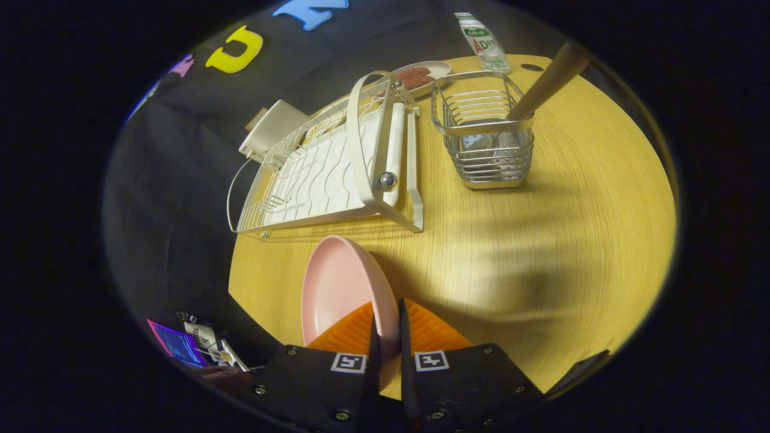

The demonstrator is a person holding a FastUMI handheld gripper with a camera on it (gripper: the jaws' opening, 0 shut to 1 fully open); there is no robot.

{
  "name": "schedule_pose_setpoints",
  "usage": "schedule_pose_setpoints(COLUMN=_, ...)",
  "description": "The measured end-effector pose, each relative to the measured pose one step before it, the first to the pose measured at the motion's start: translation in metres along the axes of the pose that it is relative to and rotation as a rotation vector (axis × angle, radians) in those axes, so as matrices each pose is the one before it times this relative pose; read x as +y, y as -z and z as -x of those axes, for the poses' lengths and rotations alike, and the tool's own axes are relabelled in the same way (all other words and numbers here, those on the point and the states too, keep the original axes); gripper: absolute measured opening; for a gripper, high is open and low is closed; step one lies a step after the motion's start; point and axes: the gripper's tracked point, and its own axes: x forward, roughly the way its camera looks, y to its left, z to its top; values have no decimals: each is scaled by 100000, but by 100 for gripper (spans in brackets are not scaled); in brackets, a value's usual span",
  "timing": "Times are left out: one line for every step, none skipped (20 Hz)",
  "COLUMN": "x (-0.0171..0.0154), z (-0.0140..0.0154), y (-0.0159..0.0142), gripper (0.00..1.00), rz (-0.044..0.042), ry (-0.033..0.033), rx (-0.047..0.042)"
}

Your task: Take the plate from the dish rack, then take the spoon from the basket and place it into the plate.

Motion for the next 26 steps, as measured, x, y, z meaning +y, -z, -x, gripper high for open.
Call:
schedule_pose_setpoints(x=-620, z=-81, y=169, gripper=17, rz=1776, ry=2785, rx=-84)
schedule_pose_setpoints(x=-727, z=84, y=-113, gripper=18, rz=2686, ry=3816, rx=-1097)
schedule_pose_setpoints(x=-504, z=113, y=-221, gripper=19, rz=2138, ry=2532, rx=-1334)
schedule_pose_setpoints(x=187, z=211, y=-177, gripper=19, rz=1145, ry=49, rx=-1936)
schedule_pose_setpoints(x=15, z=547, y=-695, gripper=19, rz=1508, ry=731, rx=-3480)
schedule_pose_setpoints(x=-495, z=579, y=-838, gripper=19, rz=2451, ry=2777, rx=-4456)
schedule_pose_setpoints(x=-300, z=681, y=-1059, gripper=19, rz=2432, ry=2294, rx=-5590)
schedule_pose_setpoints(x=-244, z=787, y=-993, gripper=20, rz=2361, ry=2280, rx=-5980)
schedule_pose_setpoints(x=-456, z=764, y=-1123, gripper=20, rz=3375, ry=2841, rx=-6269)
schedule_pose_setpoints(x=-407, z=576, y=-1075, gripper=19, rz=3437, ry=2224, rx=-6391)
schedule_pose_setpoints(x=-469, z=505, y=-1178, gripper=19, rz=2671, ry=2045, rx=-6524)
schedule_pose_setpoints(x=-538, z=360, y=-959, gripper=20, rz=2667, ry=2217, rx=-5068)
schedule_pose_setpoints(x=-608, z=440, y=-535, gripper=19, rz=2453, ry=2431, rx=-4446)
schedule_pose_setpoints(x=-626, z=458, y=-524, gripper=20, rz=1964, ry=2393, rx=-3642)
schedule_pose_setpoints(x=-630, z=363, y=-350, gripper=20, rz=838, ry=2261, rx=-2720)
schedule_pose_setpoints(x=-556, z=354, y=-241, gripper=20, rz=-569, ry=1845, rx=-2185)
schedule_pose_setpoints(x=-709, z=236, y=-276, gripper=20, rz=-1600, ry=1964, rx=-2107)
schedule_pose_setpoints(x=-664, z=210, y=-211, gripper=19, rz=-2123, ry=1561, rx=-2229)
schedule_pose_setpoints(x=-698, z=35, y=-425, gripper=19, rz=-2079, ry=1660, rx=-2227)
schedule_pose_setpoints(x=-741, z=-108, y=-231, gripper=19, rz=-1428, ry=1316, rx=-1965)
schedule_pose_setpoints(x=-397, z=-110, y=-559, gripper=19, rz=-1289, ry=96, rx=-2073)
schedule_pose_setpoints(x=-371, z=-168, y=-519, gripper=20, rz=-1203, ry=192, rx=-1762)
schedule_pose_setpoints(x=-337, z=-276, y=-477, gripper=20, rz=-1016, ry=49, rx=-1452)
schedule_pose_setpoints(x=40, z=-347, y=-516, gripper=19, rz=-1072, ry=-1083, rx=-1723)
schedule_pose_setpoints(x=-465, z=-397, y=-402, gripper=23, rz=456, ry=1075, rx=-1102)
schedule_pose_setpoints(x=-577, z=-495, y=-191, gripper=23, rz=750, ry=1213, rx=-321)
